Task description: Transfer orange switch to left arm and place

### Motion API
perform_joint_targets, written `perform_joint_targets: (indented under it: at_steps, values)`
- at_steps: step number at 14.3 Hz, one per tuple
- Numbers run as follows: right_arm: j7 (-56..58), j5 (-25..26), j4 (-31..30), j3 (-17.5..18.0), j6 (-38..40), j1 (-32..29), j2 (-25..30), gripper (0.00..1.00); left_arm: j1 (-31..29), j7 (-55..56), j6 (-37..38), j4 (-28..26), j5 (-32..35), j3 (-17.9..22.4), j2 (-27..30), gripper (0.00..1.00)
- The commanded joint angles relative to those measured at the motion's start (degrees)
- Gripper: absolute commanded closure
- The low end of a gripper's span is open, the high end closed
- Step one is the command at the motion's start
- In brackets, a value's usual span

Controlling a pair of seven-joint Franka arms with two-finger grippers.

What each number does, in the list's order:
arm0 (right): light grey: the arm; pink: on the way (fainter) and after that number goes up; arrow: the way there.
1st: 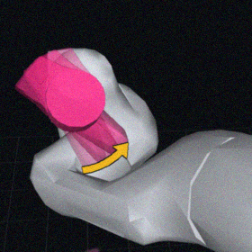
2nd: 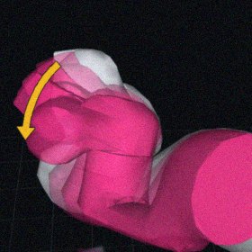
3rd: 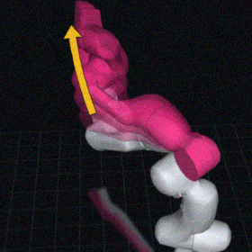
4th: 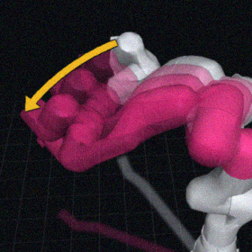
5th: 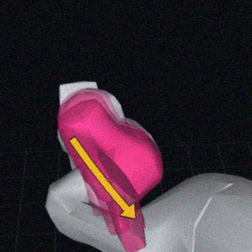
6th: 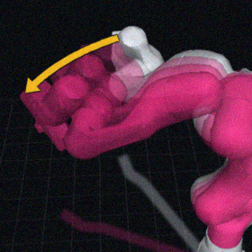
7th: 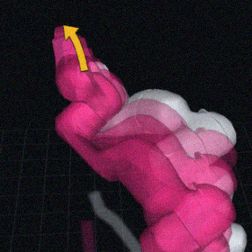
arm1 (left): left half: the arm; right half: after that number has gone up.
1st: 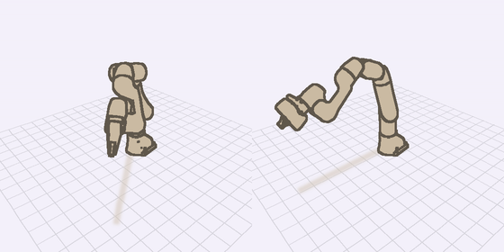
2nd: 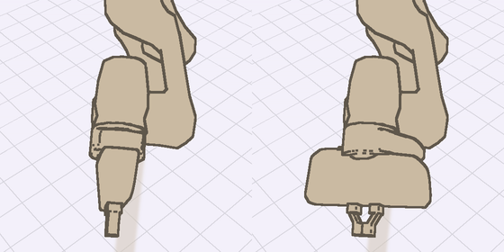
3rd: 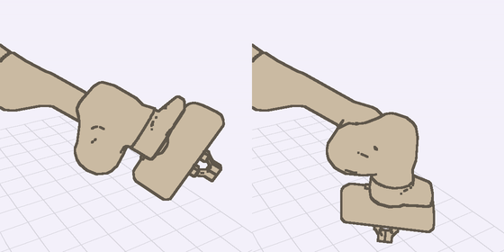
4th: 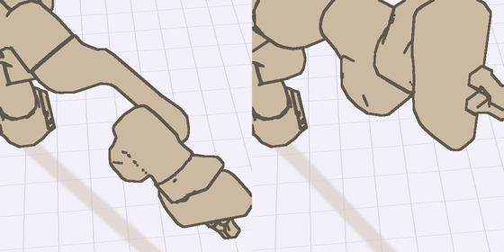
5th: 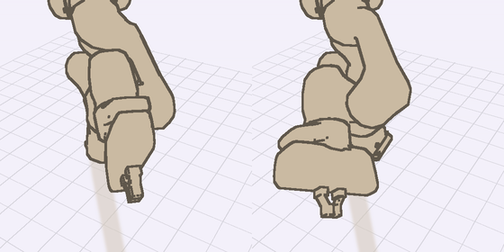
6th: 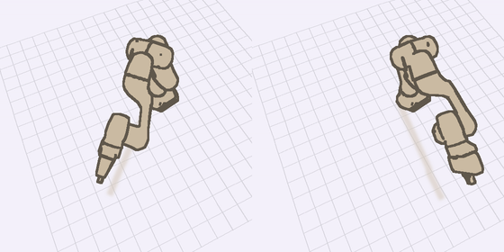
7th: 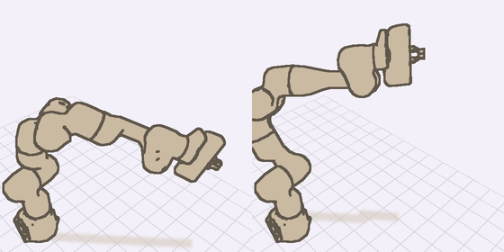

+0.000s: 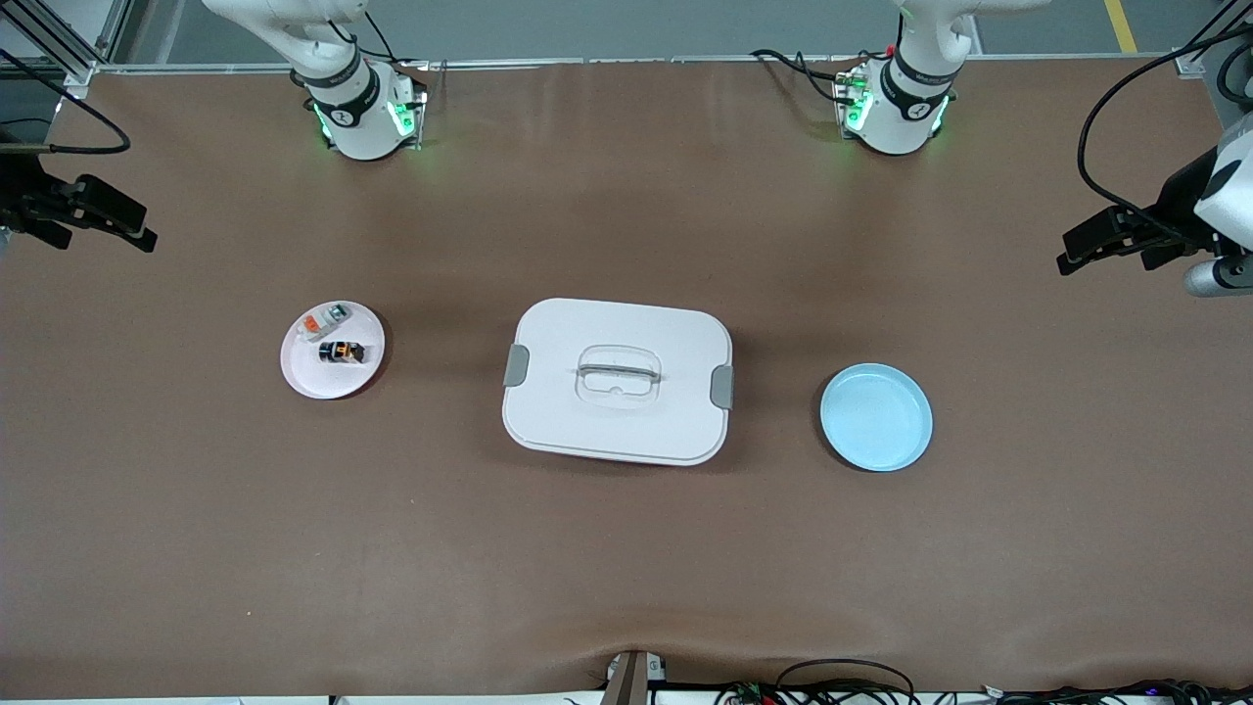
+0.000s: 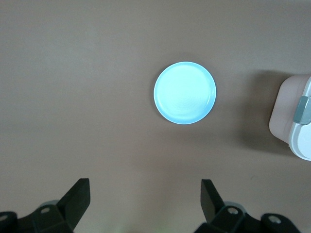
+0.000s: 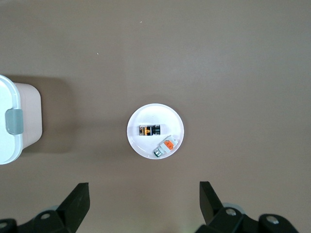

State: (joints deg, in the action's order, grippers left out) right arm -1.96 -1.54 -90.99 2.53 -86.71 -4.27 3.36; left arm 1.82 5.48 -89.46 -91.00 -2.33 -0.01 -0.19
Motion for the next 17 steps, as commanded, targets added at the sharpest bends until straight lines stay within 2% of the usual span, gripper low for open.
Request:
perform_joint_targets:
  at_steps: [1, 6, 11, 17]
  values:
    - [0.38, -0.65, 1.61, 0.54, 1.63, -0.82, -0.72, 0.00, -0.06, -0.38, 1.13, 1.61, 1.45, -0.08, -0.68, 0.00]
    - [0.64, 0.05, 1.35, 0.54, 1.72, -1.08, -3.26, 0.00, -0.06, -0.38, 1.13, 1.61, 1.45, -0.08, -0.68, 0.00]
    - [0.72, -0.65, 1.78, 0.54, 1.90, -4.42, -12.66, 0.00, -0.06, -0.38, 1.13, 1.61, 1.45, -0.08, -0.77, 0.00]
    - [0.29, 0.14, -0.14, 0.46, -1.34, -6.71, -14.69, 0.00, -0.06, -0.47, 0.96, 1.96, 1.54, -0.08, -1.04, 0.00]
